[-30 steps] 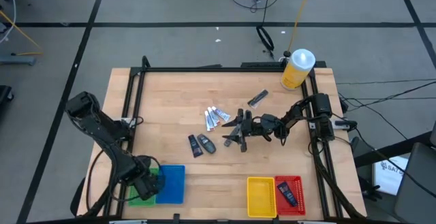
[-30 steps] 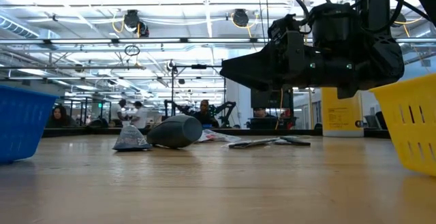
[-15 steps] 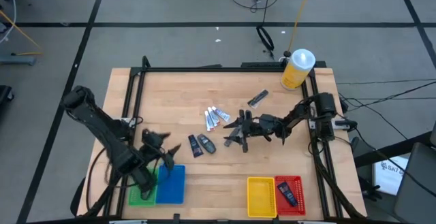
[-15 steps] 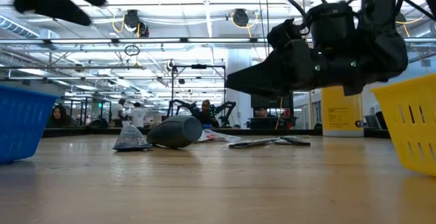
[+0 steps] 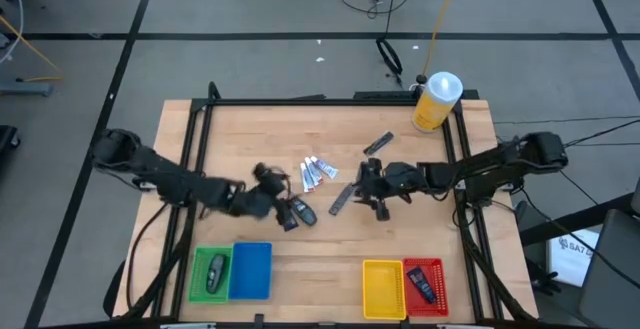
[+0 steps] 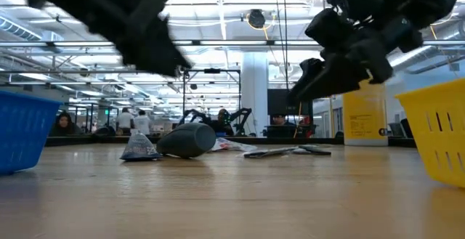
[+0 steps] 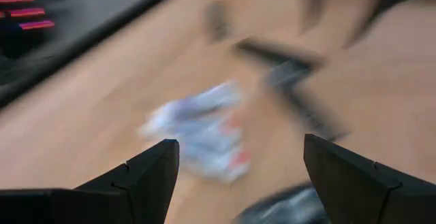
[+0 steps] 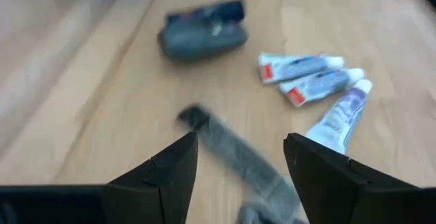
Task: Pick & Place Travel size toiletries
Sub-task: Put the black comb into the yellow bin
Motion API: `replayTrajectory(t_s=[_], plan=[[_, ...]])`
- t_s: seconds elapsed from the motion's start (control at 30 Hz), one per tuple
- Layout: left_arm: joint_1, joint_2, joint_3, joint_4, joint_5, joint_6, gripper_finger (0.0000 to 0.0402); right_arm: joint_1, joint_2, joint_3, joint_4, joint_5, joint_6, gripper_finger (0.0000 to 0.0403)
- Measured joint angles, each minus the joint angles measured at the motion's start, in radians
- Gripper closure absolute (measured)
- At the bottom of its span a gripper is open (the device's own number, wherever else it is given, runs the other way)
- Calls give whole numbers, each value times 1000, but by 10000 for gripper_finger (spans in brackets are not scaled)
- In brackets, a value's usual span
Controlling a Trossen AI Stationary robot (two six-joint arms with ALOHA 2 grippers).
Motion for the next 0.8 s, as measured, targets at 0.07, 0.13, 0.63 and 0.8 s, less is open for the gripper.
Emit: replayTrajectory(t_s=[0.07,0.13,0.63,0.8], plan=[[67,13,-11,171,170,79,92,13,13,29,-70,-2,-49,179],[134,35,-10,274,292,121,92,29,43,53,-102,19,-83,169],[385,459,246,250,666,179,216,70,267,102,-25,245,-477,156],[403,545,310,163,666,144,297,71,319,102,50,261,-586,160]])
